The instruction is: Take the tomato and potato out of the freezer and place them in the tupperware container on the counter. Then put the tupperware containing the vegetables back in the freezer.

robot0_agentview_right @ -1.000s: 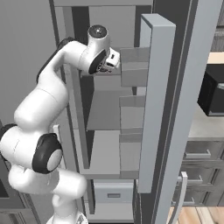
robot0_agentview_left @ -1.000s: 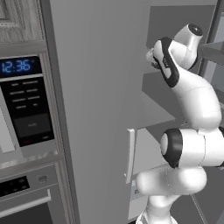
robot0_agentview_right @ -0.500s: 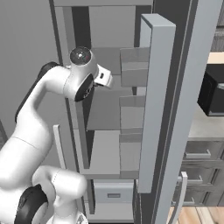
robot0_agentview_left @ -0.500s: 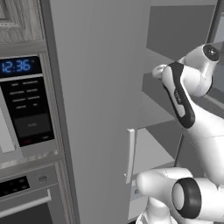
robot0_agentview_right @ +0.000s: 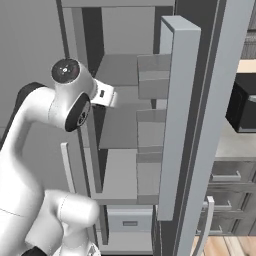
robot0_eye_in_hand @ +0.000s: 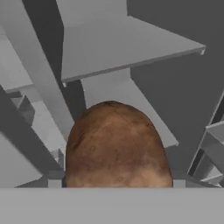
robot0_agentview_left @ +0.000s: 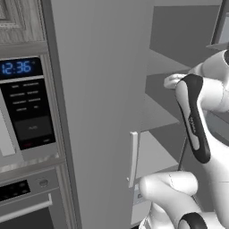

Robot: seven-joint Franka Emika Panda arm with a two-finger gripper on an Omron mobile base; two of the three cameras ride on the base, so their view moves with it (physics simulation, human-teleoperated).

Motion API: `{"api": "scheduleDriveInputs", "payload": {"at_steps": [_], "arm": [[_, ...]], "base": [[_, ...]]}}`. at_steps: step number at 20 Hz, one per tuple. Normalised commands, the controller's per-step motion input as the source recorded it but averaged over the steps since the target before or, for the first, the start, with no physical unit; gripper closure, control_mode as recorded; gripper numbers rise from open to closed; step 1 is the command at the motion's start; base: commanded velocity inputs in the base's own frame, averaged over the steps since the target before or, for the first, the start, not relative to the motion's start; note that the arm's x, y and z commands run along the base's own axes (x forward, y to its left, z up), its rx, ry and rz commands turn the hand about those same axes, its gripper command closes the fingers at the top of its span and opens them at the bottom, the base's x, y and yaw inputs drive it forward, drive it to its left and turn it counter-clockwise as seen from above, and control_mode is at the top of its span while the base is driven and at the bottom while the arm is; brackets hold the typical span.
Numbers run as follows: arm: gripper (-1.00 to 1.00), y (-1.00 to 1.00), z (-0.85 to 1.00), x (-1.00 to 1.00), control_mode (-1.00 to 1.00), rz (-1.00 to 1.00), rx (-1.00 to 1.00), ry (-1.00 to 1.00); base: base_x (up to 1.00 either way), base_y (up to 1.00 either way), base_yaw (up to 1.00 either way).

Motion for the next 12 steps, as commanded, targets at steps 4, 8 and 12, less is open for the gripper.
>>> {"api": "scheduleDriveInputs", "payload": {"at_steps": [4, 8, 12], "arm": [[1.0, 0.41, 0.02, -0.44, -1.0, 0.0, -0.15, 0.16], [1.0, 0.35, 0.0, -0.49, -1.0, 0.0, -0.12, 0.07], [1.0, 0.2, 0.03, -0.3, -1.0, 0.01, -0.07, 0.01]], "base": [[0.0, 0.0, 0.0], [0.0, 0.0, 0.0], [0.0, 0.0, 0.0]]}}
